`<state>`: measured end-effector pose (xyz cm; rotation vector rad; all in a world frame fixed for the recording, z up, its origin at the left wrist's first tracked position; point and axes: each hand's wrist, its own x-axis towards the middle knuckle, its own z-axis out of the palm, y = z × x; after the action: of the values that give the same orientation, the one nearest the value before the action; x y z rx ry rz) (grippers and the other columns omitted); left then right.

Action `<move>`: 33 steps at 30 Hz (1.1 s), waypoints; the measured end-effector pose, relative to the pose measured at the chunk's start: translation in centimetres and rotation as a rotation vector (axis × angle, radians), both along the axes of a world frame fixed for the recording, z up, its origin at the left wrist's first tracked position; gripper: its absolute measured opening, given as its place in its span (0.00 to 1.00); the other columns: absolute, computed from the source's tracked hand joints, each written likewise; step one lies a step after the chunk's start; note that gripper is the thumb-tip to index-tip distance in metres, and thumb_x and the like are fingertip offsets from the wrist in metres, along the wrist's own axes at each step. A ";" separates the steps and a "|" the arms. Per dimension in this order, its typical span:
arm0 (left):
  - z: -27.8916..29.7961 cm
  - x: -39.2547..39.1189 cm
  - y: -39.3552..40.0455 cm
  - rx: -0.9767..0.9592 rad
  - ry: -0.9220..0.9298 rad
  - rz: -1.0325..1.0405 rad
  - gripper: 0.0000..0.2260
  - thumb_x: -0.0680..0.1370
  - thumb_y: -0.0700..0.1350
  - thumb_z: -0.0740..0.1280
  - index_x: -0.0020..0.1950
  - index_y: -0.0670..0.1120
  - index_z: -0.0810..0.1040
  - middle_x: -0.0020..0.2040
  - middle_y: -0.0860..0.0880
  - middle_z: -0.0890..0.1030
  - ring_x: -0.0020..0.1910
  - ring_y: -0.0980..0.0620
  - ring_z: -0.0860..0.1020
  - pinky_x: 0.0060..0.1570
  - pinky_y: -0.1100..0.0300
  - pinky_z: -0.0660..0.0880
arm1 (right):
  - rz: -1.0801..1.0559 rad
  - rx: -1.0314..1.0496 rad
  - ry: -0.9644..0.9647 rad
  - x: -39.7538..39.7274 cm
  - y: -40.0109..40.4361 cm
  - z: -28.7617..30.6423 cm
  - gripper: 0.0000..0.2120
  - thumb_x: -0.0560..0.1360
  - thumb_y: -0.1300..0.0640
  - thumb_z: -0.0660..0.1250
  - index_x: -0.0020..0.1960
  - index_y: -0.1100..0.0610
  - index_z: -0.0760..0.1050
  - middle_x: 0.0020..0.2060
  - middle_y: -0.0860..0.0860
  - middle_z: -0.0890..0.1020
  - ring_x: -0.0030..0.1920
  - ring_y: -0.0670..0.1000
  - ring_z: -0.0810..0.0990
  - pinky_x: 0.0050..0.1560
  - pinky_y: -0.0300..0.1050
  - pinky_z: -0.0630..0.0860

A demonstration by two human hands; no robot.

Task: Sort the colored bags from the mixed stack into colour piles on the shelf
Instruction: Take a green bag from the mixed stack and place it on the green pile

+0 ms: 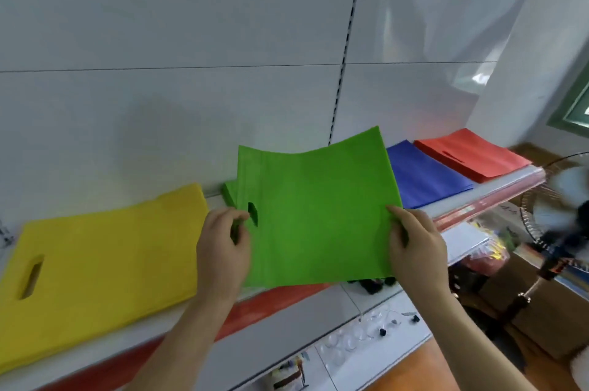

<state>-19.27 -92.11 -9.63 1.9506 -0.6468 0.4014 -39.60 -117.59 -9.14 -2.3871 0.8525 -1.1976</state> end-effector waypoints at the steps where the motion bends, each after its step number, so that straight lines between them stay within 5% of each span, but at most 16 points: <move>1: -0.2 0.1 -0.6 0.019 0.002 0.033 0.10 0.79 0.33 0.70 0.57 0.42 0.84 0.56 0.49 0.81 0.54 0.52 0.80 0.59 0.57 0.77 | 0.032 0.009 0.002 1.0 -1.2 0.0 0.17 0.79 0.67 0.67 0.67 0.57 0.81 0.55 0.49 0.81 0.51 0.52 0.79 0.50 0.39 0.68; 7: -0.9 0.3 -3.8 0.157 0.052 0.237 0.13 0.79 0.34 0.69 0.63 0.40 0.83 0.62 0.47 0.80 0.60 0.50 0.79 0.62 0.65 0.69 | 0.245 0.080 0.065 6.5 -7.6 0.1 0.17 0.83 0.61 0.63 0.71 0.55 0.78 0.59 0.45 0.79 0.53 0.47 0.77 0.54 0.45 0.73; 14: -1.8 1.0 -6.1 0.485 0.149 0.346 0.20 0.81 0.40 0.68 0.73 0.39 0.77 0.70 0.45 0.77 0.69 0.46 0.74 0.72 0.53 0.69 | 0.386 0.086 0.320 10.4 -11.0 -1.9 0.21 0.82 0.66 0.61 0.75 0.63 0.74 0.64 0.55 0.78 0.61 0.60 0.78 0.53 0.57 0.79; 23: -2.6 1.1 -6.5 0.650 0.177 0.424 0.16 0.81 0.43 0.67 0.67 0.38 0.80 0.64 0.42 0.81 0.63 0.42 0.78 0.66 0.49 0.74 | 0.402 0.052 0.615 12.1 -11.8 -3.4 0.29 0.84 0.46 0.62 0.80 0.58 0.66 0.75 0.53 0.71 0.74 0.57 0.68 0.71 0.57 0.73; 28: -2.5 1.1 -6.9 0.747 0.160 0.430 0.13 0.83 0.48 0.62 0.59 0.42 0.81 0.54 0.46 0.82 0.53 0.45 0.79 0.54 0.50 0.76 | 0.368 -0.012 0.697 12.5 -11.8 -3.6 0.23 0.84 0.45 0.61 0.71 0.60 0.73 0.72 0.56 0.74 0.72 0.60 0.70 0.73 0.57 0.71; 33: -2.2 1.0 -7.2 0.779 0.157 0.433 0.19 0.84 0.54 0.61 0.66 0.42 0.79 0.58 0.46 0.82 0.57 0.44 0.79 0.59 0.49 0.77 | 0.364 -0.070 0.727 12.7 -11.7 -3.9 0.24 0.85 0.44 0.57 0.71 0.60 0.74 0.77 0.58 0.69 0.76 0.60 0.65 0.77 0.56 0.66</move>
<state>-18.30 -99.34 -11.86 2.8511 -0.2793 0.2678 -26.88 -129.33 -13.01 -2.9005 0.5088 -0.2081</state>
